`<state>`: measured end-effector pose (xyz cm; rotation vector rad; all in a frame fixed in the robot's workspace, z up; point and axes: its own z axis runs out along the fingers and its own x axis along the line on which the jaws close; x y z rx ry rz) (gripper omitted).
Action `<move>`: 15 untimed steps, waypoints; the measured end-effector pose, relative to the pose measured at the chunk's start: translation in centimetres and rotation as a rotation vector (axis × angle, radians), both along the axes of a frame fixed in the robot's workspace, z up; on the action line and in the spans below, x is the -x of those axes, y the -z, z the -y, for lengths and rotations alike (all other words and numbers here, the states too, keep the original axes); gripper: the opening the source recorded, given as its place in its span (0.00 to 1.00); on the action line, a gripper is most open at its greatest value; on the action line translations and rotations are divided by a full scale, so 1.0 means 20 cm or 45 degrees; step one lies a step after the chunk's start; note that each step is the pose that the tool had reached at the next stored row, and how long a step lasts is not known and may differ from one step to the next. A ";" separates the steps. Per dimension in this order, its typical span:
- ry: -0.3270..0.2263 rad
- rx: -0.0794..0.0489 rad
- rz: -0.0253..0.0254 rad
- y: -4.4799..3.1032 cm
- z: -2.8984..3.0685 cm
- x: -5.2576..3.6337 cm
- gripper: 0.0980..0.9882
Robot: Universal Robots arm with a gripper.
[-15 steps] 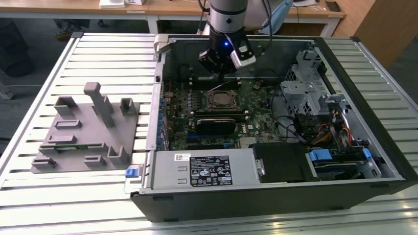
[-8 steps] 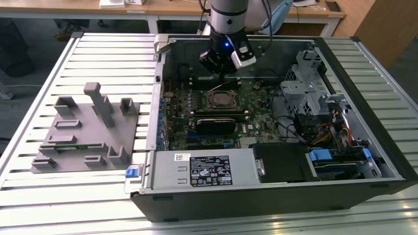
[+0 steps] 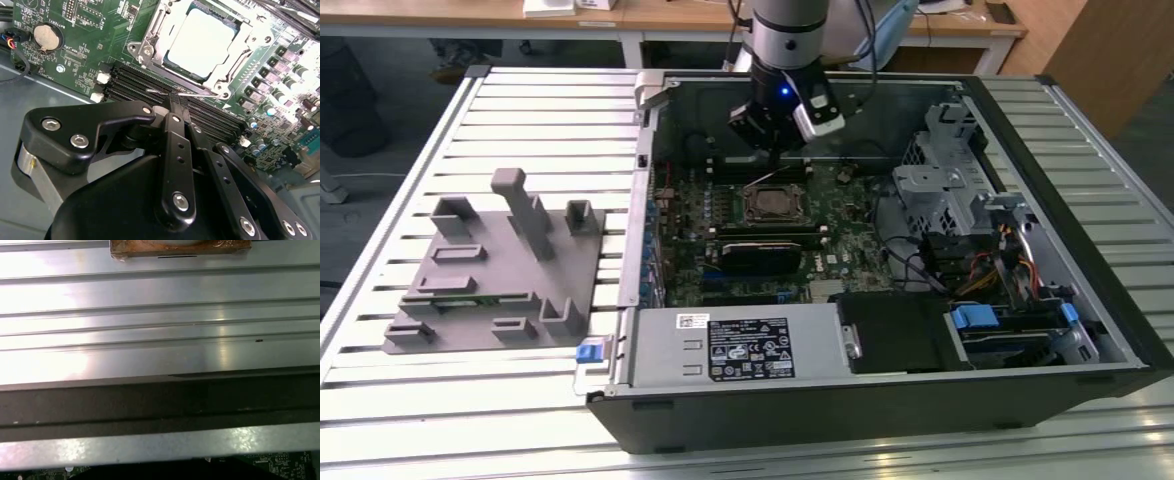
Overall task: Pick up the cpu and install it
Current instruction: 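Install the first cpu locking lever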
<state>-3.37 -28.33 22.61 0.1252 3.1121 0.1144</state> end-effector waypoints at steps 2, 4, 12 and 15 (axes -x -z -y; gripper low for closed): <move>0.000 0.000 -0.0001 0.002 -0.002 -0.004 0.01; 0.000 0.000 -0.0002 0.006 -0.002 -0.007 0.01; 0.000 0.000 -0.0002 0.020 -0.002 -0.025 0.01; 0.000 0.001 -0.0002 0.026 -0.002 -0.032 0.01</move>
